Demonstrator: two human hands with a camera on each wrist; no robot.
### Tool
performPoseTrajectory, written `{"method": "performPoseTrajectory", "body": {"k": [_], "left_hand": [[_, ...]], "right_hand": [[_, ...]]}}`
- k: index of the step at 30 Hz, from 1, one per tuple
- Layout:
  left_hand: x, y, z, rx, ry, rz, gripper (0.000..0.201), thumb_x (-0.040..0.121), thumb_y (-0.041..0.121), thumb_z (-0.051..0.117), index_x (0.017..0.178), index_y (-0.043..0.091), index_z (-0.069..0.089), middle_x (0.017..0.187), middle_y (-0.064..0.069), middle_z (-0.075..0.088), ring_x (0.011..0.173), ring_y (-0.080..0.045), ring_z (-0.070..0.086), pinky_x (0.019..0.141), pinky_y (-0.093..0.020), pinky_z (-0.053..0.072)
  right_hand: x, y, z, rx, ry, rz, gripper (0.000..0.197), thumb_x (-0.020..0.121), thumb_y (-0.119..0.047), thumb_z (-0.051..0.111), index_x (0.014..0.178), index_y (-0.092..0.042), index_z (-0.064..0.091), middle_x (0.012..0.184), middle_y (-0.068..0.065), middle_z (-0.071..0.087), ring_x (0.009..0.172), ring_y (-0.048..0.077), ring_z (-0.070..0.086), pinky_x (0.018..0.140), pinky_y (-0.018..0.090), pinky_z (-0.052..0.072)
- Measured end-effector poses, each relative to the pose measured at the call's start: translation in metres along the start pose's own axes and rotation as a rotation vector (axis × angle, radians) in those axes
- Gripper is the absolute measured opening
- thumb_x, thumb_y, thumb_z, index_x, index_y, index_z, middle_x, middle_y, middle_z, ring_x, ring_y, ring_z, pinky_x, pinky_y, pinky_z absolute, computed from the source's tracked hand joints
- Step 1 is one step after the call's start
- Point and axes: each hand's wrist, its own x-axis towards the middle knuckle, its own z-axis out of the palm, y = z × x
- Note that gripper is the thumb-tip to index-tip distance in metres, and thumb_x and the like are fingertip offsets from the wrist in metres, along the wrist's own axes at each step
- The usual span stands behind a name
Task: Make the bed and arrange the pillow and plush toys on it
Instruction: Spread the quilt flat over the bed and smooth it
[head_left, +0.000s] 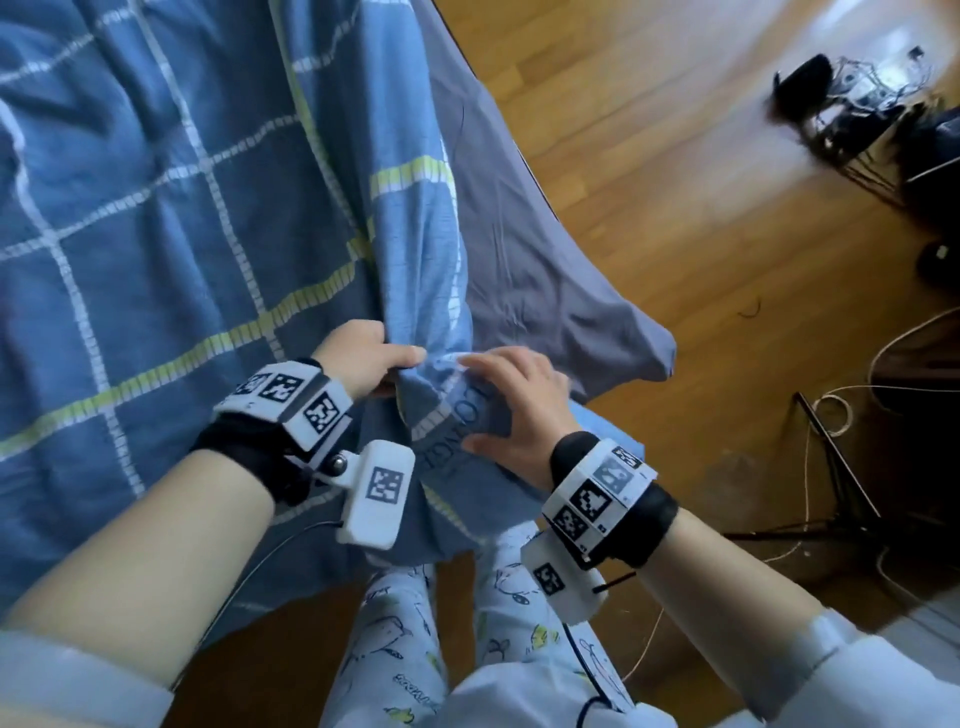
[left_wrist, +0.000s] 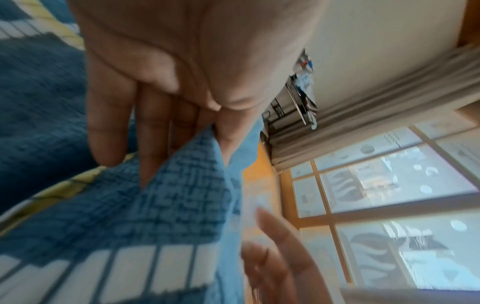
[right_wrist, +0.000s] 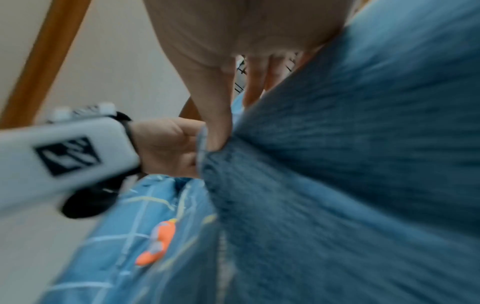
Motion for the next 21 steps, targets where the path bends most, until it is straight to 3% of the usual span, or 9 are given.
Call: {"method": "performPoseTrajectory", "body": {"k": [2,3,5,8,11,13,16,18,21], "left_hand": [[-0.009,-0.006,-0.009,-0.08,0.009,-0.004,0.02,0.089,0.004,0.056,0.072,0.014,0.056,0.046,0.009,0.065,0.043,-0.001,0.061,0.045,-0.013,0.051],[-0.013,-0.009,-0.013,-0.1,0.007,-0.001,0.02,0.09,0.005,0.055,0.073,0.015,0.057,0.044,0.012,0.064,0.04,0.002,0.06,0.045,-0.012,0.051],[-0.022,-0.005,-0.014,-0.142,-0.016,0.026,0.019,0.091,0.005,0.053,0.074,0.014,0.056,0.044,0.013,0.065,0.04,0.002,0.06,0.044,-0.012,0.052],[-0.028,0.022,0.004,-0.191,-0.027,0.161,0.02,0.091,0.006,0.052,0.074,0.016,0.057,0.044,0.014,0.064,0.04,0.004,0.059,0.041,-0.011,0.048],[-0.025,0.053,0.044,-0.234,-0.088,0.291,0.021,0.093,-0.001,0.046,0.086,0.015,0.057,0.047,0.018,0.064,0.043,0.006,0.059,0.044,-0.01,0.048],[-0.025,0.058,0.072,-0.187,-0.153,0.323,0.035,0.09,-0.012,0.037,0.078,0.016,0.056,0.048,0.017,0.065,0.045,0.007,0.06,0.046,-0.009,0.045],[-0.032,0.034,0.098,-0.072,-0.215,0.301,0.042,0.086,-0.016,0.035,0.066,0.015,0.055,0.04,0.012,0.061,0.04,0.005,0.057,0.043,-0.007,0.041],[-0.035,0.006,0.097,0.065,-0.187,0.249,0.039,0.087,-0.008,0.042,0.064,0.019,0.056,0.043,0.009,0.06,0.043,-0.001,0.056,0.05,-0.014,0.047],[-0.046,-0.039,0.071,0.462,-0.116,0.176,0.021,0.089,0.017,0.051,0.069,0.021,0.058,0.066,0.002,0.062,0.07,-0.02,0.06,0.075,-0.031,0.05]], "right_hand": [[-0.003,0.007,-0.006,-0.152,-0.104,0.205,0.097,0.061,-0.043,0.079,0.142,-0.035,0.027,0.133,0.0,0.044,0.128,0.023,0.039,0.1,0.039,0.029],[-0.005,0.008,-0.009,-0.224,-0.176,0.274,0.097,0.064,-0.045,0.078,0.143,-0.034,0.022,0.134,0.001,0.046,0.126,0.024,0.042,0.101,0.038,0.031],[-0.008,0.01,-0.017,-0.303,-0.25,0.29,0.076,0.072,-0.044,0.072,0.136,-0.03,0.033,0.129,0.002,0.054,0.119,0.026,0.051,0.094,0.036,0.039],[-0.021,0.016,-0.051,-0.188,-0.107,0.305,0.051,0.075,-0.039,0.07,0.121,-0.028,0.048,0.116,0.003,0.064,0.108,0.028,0.059,0.081,0.034,0.049],[-0.035,0.044,-0.085,-0.03,0.064,0.407,0.044,0.07,-0.035,0.073,0.11,-0.025,0.057,0.106,0.007,0.068,0.1,0.028,0.062,0.073,0.033,0.048],[-0.042,0.071,-0.092,0.1,0.151,0.551,0.047,0.061,-0.04,0.072,0.105,-0.026,0.061,0.104,0.007,0.069,0.1,0.026,0.063,0.078,0.034,0.05],[-0.045,0.101,-0.087,0.051,0.098,0.711,0.036,0.078,-0.025,0.066,0.113,-0.019,0.059,0.113,0.009,0.066,0.102,0.025,0.06,0.075,0.024,0.038],[-0.044,0.101,-0.082,0.044,0.102,0.716,0.032,0.086,-0.019,0.059,0.117,-0.017,0.058,0.111,0.007,0.065,0.098,0.024,0.06,0.074,0.021,0.035],[-0.04,0.067,-0.062,0.013,0.06,0.588,0.025,0.088,-0.017,0.056,0.112,-0.017,0.06,0.094,0.004,0.063,0.088,0.022,0.059,0.06,0.017,0.036]]}}
